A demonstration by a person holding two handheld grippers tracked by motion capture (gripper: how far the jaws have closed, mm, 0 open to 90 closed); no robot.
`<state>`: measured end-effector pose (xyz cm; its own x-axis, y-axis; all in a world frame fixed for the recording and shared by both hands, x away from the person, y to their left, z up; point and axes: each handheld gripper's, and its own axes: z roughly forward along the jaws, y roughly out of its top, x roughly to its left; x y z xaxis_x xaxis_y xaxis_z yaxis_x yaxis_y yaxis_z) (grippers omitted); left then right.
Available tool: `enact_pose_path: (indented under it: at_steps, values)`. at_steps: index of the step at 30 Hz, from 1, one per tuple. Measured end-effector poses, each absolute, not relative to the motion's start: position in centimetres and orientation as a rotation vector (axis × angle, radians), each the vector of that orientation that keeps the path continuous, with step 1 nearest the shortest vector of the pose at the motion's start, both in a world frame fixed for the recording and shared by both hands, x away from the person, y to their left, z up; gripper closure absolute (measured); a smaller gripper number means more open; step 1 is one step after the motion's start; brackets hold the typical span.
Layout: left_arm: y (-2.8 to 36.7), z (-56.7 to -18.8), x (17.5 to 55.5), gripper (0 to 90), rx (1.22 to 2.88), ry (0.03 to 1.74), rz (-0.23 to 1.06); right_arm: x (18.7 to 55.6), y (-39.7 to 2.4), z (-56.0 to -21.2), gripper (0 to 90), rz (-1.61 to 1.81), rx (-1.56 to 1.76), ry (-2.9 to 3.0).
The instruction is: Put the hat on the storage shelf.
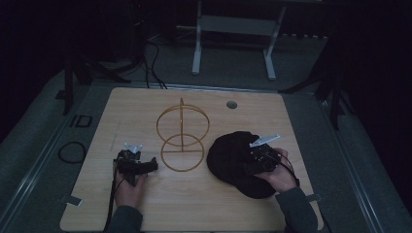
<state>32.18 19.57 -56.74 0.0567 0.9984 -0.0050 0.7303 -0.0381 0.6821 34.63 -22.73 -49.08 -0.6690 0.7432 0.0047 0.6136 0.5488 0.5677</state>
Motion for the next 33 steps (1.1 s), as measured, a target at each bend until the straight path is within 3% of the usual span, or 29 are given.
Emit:
enact_pose_path:
  at_steps: [1, 2, 3, 8, 9, 11, 14, 20, 33]
  values:
    - [19.6, -56.7, 32.2, 0.7, 1.823, 1.725, 0.675, 34.6, -22.7, -49.1, 23.0, 0.797, 1.138, 2.55]
    - [19.6, -56.7, 32.2, 0.7, 1.823, 1.725, 0.675, 34.6, -22.8, -49.0, 31.8, 0.791, 1.131, 2.548]
    - [19.6, -56.7, 32.2, 0.8, 1.823, 1.725, 0.675, 34.6, -22.8, -49.0, 31.8, 0.791, 1.131, 2.548]
    - [19.6, -56.7, 32.2, 0.7, 1.823, 1.725, 0.675, 34.5, -22.9, -49.0, 52.2, 0.74, 1.122, 2.561]
    - [19.6, -56.7, 32.2, 0.8, 1.823, 1.725, 0.675, 34.5, -22.9, -49.0, 52.2, 0.74, 1.122, 2.561]
    - [19.6, -56.7, 32.2, 0.8, 1.823, 1.726, 0.675, 34.5, -22.8, -49.1, 66.6, 0.712, 1.11, 2.579]
    - [19.6, -56.7, 32.2, 0.8, 1.823, 1.725, 0.675, 34.5, -22.8, -48.9, 75.1, 0.711, 1.102, 2.596]
    - [19.6, -56.7, 32.2, 0.8, 1.823, 1.726, 0.675, 34.8, -22.8, -48.4, 81.3, 0.688, 1.086, 2.623]
    - [19.6, -56.7, 32.2, 0.8, 1.824, 1.726, 0.674, 35.4, -22.6, -46.4, 83.0, 0.636, 0.993, 2.671]
